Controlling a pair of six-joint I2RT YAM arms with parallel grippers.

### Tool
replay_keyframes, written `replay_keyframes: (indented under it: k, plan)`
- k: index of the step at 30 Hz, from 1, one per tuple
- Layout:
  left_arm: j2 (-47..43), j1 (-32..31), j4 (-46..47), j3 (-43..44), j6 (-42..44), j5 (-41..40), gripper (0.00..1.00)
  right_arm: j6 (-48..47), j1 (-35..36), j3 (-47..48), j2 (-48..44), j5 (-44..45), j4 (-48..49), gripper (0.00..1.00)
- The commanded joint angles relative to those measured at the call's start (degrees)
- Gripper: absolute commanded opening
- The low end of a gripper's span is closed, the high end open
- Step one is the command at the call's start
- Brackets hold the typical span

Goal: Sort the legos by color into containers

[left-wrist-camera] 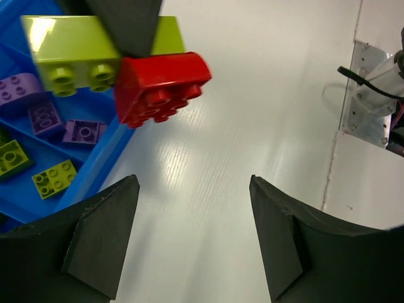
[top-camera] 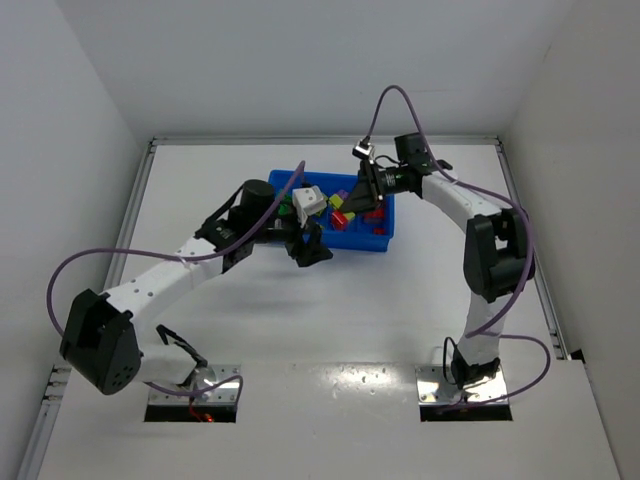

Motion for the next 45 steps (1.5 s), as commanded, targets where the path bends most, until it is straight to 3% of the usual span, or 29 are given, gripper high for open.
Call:
replay_keyframes:
  k: [1,11,15,19,20,26,32,39,45]
  plan:
    - [1.08,-1.91,1.00,1.29,1.76,-3.19,0.77,1.13,1.27,3.55,1.14,-2.16,-2.03,0.06]
    - [4.86,-3.06,2.06,5.60,-0.08,-13.83,0.74,7.17,3.46,2.77,2.29,0.99,2.09,0.03]
    - [5.39,-3.06,3.20,6.66,-2.19,-14.54,0.71,17.69,4.00,-2.68,-0.52,4.33,12.88,0.02]
    - [5.92,-3.06,3.20,6.66,-3.25,-13.32,0.68,37.83,4.00,-12.60,-4.39,9.95,41.91,0.01]
    - [5.92,-3.06,3.81,6.66,-3.77,-13.31,0.68,40.31,4.00,-13.15,-4.39,10.49,44.61,0.01]
    - [5.92,-3.06,3.81,7.19,-3.78,-12.78,0.52,41.65,4.00,-12.54,-4.39,10.49,44.99,0.01]
    - [7.15,-3.06,4.34,8.24,-4.39,-11.99,0.43,41.65,4.52,-13.06,-4.39,11.02,44.99,0.00]
    - [7.68,-3.06,4.34,8.86,-4.39,-11.99,0.20,41.12,4.52,-14.30,-4.92,11.55,45.52,0.00]
    - [6.36,-3.06,4.34,5.53,-4.39,-11.38,0.13,41.12,2.77,-14.82,-5.45,12.08,45.52,0.00]
